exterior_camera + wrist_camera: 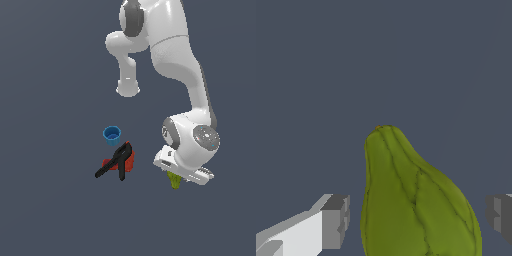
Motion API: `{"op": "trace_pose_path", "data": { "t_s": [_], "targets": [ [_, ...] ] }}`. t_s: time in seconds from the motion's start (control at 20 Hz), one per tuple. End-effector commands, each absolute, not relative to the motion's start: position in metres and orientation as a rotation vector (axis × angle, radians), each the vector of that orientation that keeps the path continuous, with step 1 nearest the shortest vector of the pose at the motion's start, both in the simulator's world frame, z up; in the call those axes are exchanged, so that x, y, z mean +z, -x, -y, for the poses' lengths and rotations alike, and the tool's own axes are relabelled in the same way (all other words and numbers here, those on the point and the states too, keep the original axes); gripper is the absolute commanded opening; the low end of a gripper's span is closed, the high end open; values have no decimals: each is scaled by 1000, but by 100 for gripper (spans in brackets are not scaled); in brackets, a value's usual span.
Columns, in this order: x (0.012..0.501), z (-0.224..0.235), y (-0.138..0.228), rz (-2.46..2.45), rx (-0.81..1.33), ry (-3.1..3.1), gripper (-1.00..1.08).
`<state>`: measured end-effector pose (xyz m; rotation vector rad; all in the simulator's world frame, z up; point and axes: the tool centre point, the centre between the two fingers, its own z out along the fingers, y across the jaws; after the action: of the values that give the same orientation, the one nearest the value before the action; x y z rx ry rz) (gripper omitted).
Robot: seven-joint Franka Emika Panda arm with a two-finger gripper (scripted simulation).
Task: Pick up a designated object from a clutter of objects.
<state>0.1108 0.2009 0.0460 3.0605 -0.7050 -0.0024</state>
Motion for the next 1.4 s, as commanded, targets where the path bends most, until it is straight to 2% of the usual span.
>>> {"op": "trace_pose_path", "data": {
  "t_s": [0.0, 0.15, 0.2, 0.9, 1.35],
  "targets": [
    [41, -201, -112, 706, 0, -3061, 100],
    [41, -202, -113, 706, 0, -3061, 100],
    [41, -202, -113, 706, 0, -3061, -100],
    [42, -200, -111, 706, -2, -3061, -100],
    [58, -179, -98, 706, -2, -3061, -100]
  ]
}}
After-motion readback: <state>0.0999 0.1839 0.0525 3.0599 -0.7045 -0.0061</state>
